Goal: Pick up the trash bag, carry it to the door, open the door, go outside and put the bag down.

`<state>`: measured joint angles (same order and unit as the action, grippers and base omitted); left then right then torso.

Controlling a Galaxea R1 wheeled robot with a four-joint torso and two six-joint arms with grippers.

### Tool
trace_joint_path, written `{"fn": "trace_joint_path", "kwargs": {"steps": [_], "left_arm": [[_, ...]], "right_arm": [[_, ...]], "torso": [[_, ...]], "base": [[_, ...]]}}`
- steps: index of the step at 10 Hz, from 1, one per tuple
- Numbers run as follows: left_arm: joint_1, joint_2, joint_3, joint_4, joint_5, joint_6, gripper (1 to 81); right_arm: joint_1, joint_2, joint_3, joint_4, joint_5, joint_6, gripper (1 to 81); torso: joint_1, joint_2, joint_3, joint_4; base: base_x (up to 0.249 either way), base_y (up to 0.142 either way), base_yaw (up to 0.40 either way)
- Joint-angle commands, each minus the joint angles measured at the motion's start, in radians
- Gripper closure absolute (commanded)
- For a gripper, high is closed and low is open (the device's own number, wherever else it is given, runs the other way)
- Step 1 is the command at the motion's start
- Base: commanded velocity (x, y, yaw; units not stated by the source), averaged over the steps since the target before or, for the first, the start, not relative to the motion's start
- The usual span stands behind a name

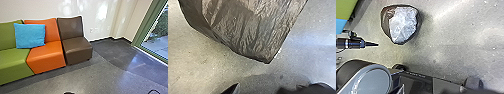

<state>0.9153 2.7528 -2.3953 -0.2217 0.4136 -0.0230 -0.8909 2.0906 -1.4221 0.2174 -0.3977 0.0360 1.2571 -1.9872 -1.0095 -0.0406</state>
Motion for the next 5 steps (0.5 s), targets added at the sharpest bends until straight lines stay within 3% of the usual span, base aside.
{"fn": "trace_joint_path", "kwargs": {"steps": [1, 3, 4, 5], "left_arm": [[-0.152, 0.033, -0.07, -0.025, 0.108, 0.002, 1.0], [-0.206, 0.035, -0.07, -0.045, 0.114, 0.002, 1.0], [-0.232, 0.039, -0.07, -0.05, 0.152, 0.002, 1.0], [-0.25, 0.042, -0.07, -0.056, 0.16, 0.002, 1.0]], "right_arm": [[0.1, -0.05, 0.034, 0.037, -0.069, 0.004, 1.0], [0.12, -0.048, 0.045, 0.045, -0.085, 0.009, 1.0], [0.123, -0.047, 0.043, 0.045, -0.093, 0.01, 1.0], [0.124, -0.047, 0.04, 0.045, -0.095, 0.01, 1.0]], "torso": [[0.063, -0.099, 0.0, 0.0], [0.108, -0.171, 0.0, 0.0], [0.131, -0.208, 0.0, 0.0], [0.154, -0.244, -0.026, 0.0]], "base": [[0.0, 0.0, 0.0], [0.0, 0.0, 0.0], [0.0, 0.0, 0.0], [0.0, 0.0, 0.0]]}}
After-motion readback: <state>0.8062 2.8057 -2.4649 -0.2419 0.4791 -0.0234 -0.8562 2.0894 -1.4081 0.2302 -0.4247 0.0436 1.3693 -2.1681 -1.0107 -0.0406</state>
